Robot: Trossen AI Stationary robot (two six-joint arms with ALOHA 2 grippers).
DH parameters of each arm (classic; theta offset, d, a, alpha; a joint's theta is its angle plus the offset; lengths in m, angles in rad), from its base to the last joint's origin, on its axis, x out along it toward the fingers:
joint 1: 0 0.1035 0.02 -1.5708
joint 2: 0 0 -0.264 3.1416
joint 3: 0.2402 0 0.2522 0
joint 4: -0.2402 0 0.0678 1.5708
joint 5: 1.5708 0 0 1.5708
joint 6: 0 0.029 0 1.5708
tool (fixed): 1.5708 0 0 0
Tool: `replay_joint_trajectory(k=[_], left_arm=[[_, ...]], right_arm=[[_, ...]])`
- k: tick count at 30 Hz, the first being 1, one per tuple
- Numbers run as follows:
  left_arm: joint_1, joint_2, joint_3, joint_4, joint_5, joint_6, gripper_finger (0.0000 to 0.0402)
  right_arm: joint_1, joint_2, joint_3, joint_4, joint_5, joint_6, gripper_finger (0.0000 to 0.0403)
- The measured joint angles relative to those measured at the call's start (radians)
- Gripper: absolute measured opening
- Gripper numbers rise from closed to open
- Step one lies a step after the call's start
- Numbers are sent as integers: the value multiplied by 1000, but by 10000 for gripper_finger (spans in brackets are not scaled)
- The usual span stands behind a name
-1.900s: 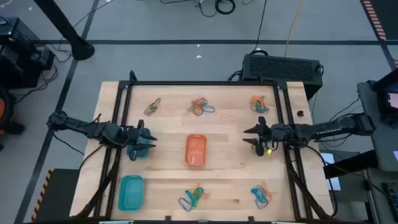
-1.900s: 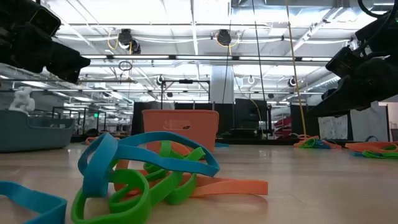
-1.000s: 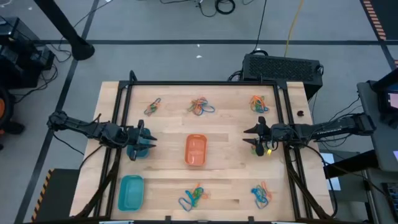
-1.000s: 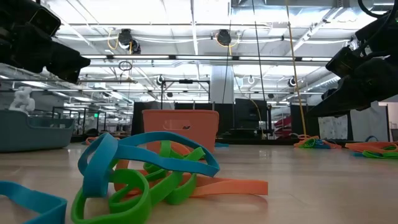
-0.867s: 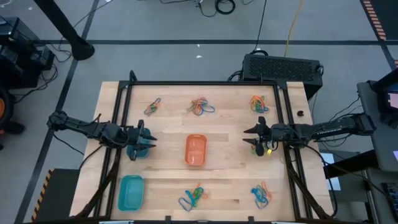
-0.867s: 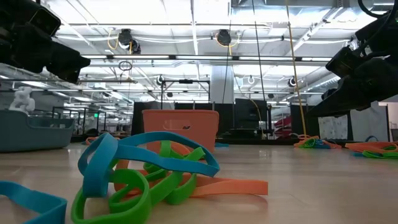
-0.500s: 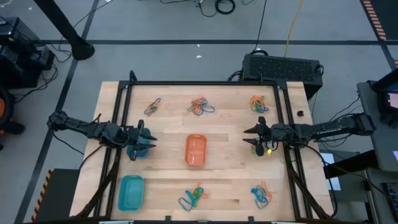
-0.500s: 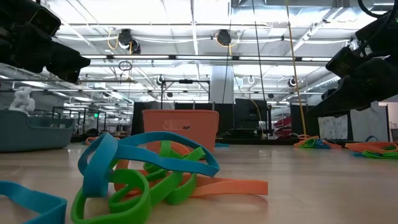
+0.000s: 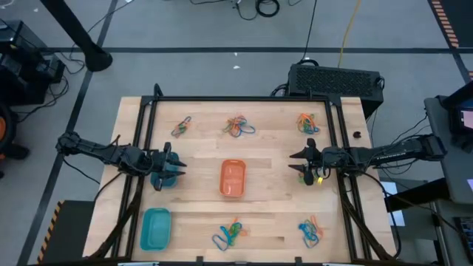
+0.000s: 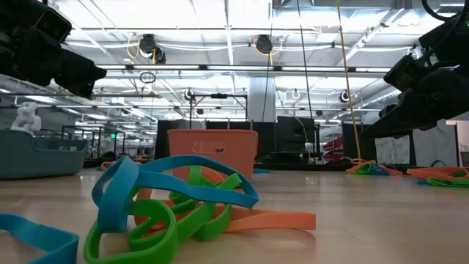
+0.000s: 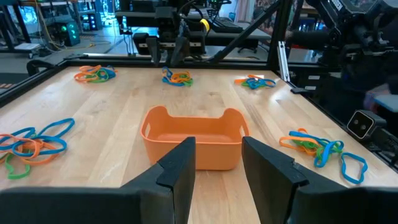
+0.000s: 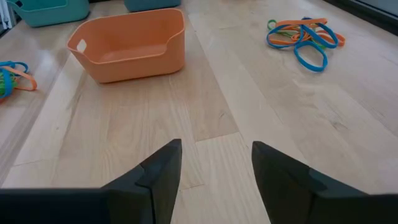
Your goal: Sort rubber bands into baskets
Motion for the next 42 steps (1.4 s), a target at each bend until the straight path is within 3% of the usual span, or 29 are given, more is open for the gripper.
replay_joint_trajectory(k=[29,33,37,42], left_arm=[[0,0,0,0,0,8,138],[0,0,0,0,0,66,138],[0,0,-1,1,66,243,138],[0,0,-1,16,67,261,138]], right_arm=[[0,0,0,0,0,0,187],[0,0,0,0,0,0,187],[0,0,0,19,0,0,187],[0,0,0,72,0,21,187]])
